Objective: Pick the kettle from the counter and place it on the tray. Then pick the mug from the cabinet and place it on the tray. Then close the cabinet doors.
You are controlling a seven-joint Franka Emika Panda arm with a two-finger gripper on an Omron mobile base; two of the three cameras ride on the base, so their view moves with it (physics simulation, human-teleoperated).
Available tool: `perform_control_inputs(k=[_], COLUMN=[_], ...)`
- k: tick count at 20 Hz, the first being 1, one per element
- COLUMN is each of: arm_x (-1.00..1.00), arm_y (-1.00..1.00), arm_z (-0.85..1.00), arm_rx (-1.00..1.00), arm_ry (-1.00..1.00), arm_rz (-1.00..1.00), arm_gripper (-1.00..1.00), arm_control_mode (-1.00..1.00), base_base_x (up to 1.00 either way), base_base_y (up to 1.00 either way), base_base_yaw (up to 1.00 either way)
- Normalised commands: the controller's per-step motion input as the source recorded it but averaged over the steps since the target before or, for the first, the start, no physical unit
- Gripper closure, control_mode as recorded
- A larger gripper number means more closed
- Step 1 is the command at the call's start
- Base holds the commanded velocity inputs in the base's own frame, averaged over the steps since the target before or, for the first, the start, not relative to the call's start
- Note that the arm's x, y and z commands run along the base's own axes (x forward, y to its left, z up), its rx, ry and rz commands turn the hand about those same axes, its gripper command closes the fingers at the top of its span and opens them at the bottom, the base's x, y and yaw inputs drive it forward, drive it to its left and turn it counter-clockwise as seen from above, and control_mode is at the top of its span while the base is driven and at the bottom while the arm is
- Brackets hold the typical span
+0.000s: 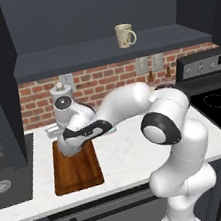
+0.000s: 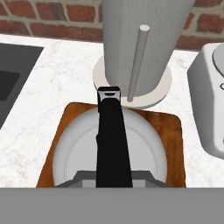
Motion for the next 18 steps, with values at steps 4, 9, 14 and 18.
perform_control_inputs(k=[4, 9, 14, 18], arm_x=[0.19, 0.02, -0.01, -0.05], arm_y=[0.11, 0.07, -0.06, -0.13], arm_z=[-0.15, -0.18, -0.18, -0.16], arm_rx=[0.0, 0.0, 0.0, 0.0], arm_ry=[0.0, 0.0, 0.0, 0.0], arm_rz=[0.0, -0.03, -0.11, -0.16], arm_gripper=[1.0, 1.0, 1.0, 1.0], arm_control_mode=[-1.0, -1.0, -1.0, -1.0], base_base_x=[0.0, 0.0, 0.0, 0.0], base_base_y=[0.0, 0.0, 0.0, 0.0], base_base_yaw=[0.0, 0.0, 0.0, 0.0])
